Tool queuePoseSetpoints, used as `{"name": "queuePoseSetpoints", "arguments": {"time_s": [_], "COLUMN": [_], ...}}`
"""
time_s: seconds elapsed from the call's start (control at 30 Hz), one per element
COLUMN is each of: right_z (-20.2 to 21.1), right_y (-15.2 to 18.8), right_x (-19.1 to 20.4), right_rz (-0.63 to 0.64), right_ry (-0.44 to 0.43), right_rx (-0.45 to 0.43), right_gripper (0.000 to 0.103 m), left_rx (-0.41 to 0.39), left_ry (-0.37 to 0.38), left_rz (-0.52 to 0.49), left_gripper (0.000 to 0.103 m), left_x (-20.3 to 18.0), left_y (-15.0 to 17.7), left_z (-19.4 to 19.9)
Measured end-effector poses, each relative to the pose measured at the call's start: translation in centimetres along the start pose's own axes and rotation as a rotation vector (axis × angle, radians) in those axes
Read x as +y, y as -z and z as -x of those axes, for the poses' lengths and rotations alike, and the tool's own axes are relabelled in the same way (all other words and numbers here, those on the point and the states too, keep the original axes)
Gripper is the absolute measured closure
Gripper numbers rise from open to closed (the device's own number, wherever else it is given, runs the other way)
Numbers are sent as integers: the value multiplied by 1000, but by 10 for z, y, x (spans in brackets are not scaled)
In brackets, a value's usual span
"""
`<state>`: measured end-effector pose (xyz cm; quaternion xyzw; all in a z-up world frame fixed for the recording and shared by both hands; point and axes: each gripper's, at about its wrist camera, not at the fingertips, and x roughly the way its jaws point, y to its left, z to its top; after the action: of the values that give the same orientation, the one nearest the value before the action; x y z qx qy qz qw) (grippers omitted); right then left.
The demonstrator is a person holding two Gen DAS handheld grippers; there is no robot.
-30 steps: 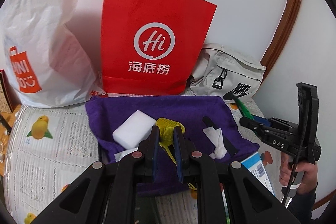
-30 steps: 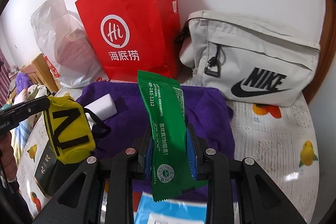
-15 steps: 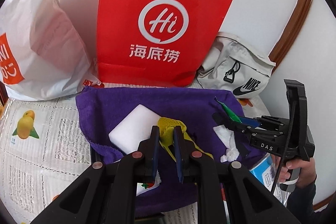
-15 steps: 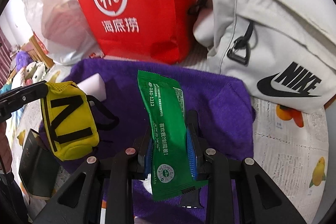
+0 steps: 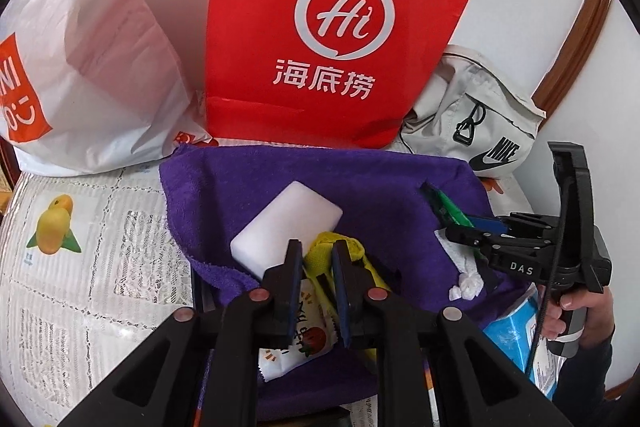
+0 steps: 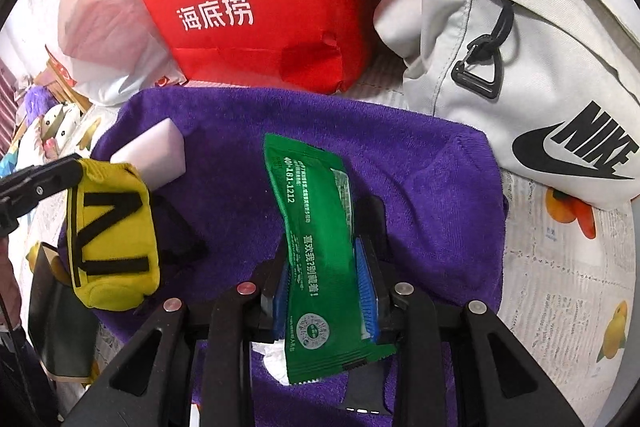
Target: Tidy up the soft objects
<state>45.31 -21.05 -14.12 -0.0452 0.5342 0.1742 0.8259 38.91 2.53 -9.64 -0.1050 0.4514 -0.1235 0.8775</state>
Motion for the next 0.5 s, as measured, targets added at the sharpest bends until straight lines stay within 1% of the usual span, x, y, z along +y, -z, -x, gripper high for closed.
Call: {"name": "queuePoseSetpoints", "arguments": {"time_s": [0.03, 0.07, 0.1, 0.13, 0.17, 0.23, 0.3, 0.33, 0.4, 0.5], "right_z": [1, 2, 4, 6, 10, 16, 24, 32, 43, 66], "right_y": [0, 0, 0, 1, 2, 3, 6, 8, 12, 22], "right_x": [0, -1, 0, 0, 1, 4, 6, 9, 12, 16], "right_rz": [-3, -4, -4, -3, 0, 7, 11, 12, 14, 9], "right_ry": [-7, -14, -19, -17, -13, -8, 3, 12, 21, 40], "right_rx": [-4, -4, -5, -12, -21, -34, -51, -68, -92, -142], "right_gripper": [71, 66, 62, 58, 57, 55, 50, 46, 44, 43], "left_rx": [2, 2, 4, 3, 1, -4, -8, -8, -21, -33], "left_ry": [-9, -16, -29, -43, -52, -74, -79, -83, -94, -98], "left_rz": [2, 3, 6, 6, 6, 7, 14, 19, 22, 28], "left_gripper": [87, 85, 82, 76, 72, 68, 65, 61, 59, 59], "left_x": [1, 2, 3, 4, 5, 6, 8, 10, 12, 13], "left_y": [0, -1, -1, -1, 0, 0, 1, 3, 6, 11], "left_z": [0, 0, 1, 1, 3, 7, 12, 16, 25, 40]}}
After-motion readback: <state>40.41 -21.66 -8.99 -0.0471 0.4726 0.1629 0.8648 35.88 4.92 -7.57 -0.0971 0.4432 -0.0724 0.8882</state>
